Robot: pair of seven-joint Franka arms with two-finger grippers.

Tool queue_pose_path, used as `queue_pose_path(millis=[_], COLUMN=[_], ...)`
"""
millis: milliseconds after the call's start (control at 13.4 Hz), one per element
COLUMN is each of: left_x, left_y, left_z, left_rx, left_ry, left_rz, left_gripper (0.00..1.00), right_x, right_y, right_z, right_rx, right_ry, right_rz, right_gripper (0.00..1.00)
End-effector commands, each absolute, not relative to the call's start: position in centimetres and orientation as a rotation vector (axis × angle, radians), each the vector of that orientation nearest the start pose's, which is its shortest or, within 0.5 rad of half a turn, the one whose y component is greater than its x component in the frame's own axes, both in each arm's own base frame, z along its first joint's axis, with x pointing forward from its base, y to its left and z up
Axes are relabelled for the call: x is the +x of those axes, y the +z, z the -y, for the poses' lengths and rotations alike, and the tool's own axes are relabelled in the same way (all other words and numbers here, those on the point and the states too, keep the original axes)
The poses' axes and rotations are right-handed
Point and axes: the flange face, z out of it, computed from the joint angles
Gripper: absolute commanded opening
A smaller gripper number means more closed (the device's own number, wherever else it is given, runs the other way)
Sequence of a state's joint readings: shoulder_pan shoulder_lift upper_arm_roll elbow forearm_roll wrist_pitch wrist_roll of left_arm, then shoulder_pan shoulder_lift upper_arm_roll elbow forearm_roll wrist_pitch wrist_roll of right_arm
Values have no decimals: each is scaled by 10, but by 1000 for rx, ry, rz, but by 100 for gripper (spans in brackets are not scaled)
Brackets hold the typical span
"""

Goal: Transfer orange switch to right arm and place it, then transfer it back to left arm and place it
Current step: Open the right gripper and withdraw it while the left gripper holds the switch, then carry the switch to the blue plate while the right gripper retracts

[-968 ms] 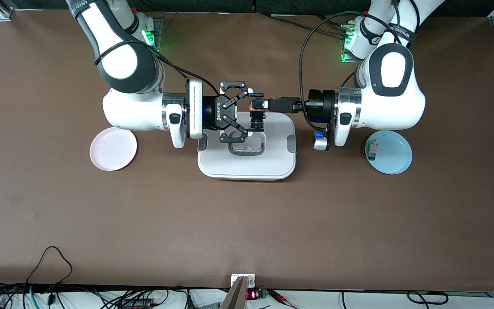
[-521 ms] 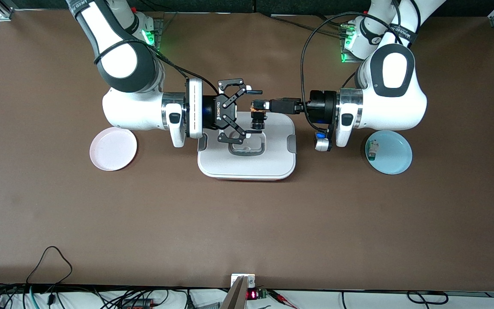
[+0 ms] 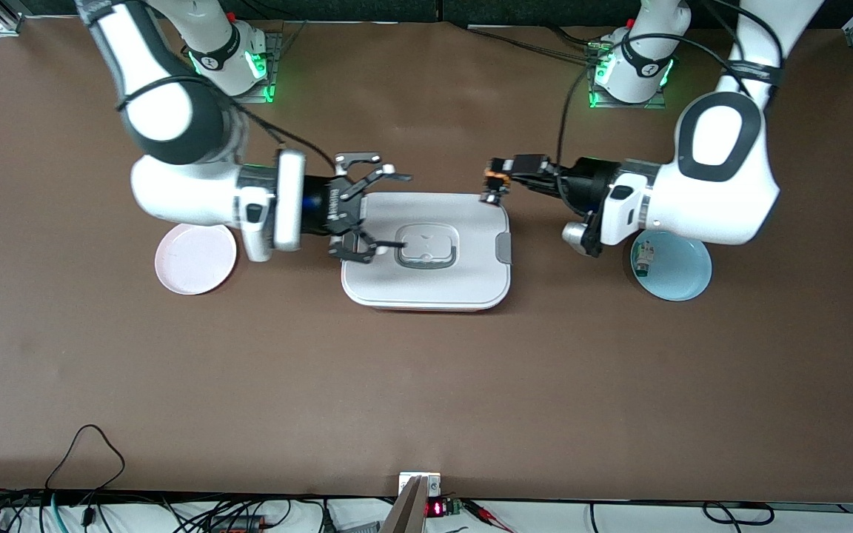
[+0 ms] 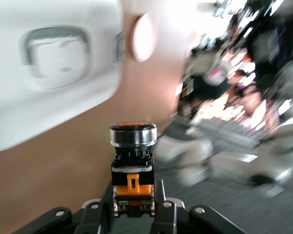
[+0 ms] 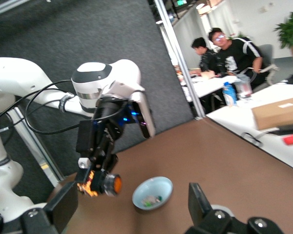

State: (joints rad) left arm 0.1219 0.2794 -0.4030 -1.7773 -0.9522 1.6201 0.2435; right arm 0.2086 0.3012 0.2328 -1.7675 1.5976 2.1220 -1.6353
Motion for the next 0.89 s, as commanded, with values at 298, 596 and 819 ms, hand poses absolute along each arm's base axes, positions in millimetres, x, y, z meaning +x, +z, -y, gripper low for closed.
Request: queue_pose_path(millis=[298, 596, 819], left_x=[553, 565, 556], left_y=[396, 382, 347], left_z=[135, 89, 51], left_rx=[2299, 2271, 2261], left_ry=[-463, -454, -404], left_rz=[1165, 1617, 1842], left_gripper=[0, 0, 0], right_x=[577, 578, 569], right_y=[430, 424, 437], right_z=[-197, -154, -132], right_rx=[-1898, -2161, -2455], right_ry=[-673, -347, -35], right_rz=[840, 638, 490], right_gripper=[100, 100, 100])
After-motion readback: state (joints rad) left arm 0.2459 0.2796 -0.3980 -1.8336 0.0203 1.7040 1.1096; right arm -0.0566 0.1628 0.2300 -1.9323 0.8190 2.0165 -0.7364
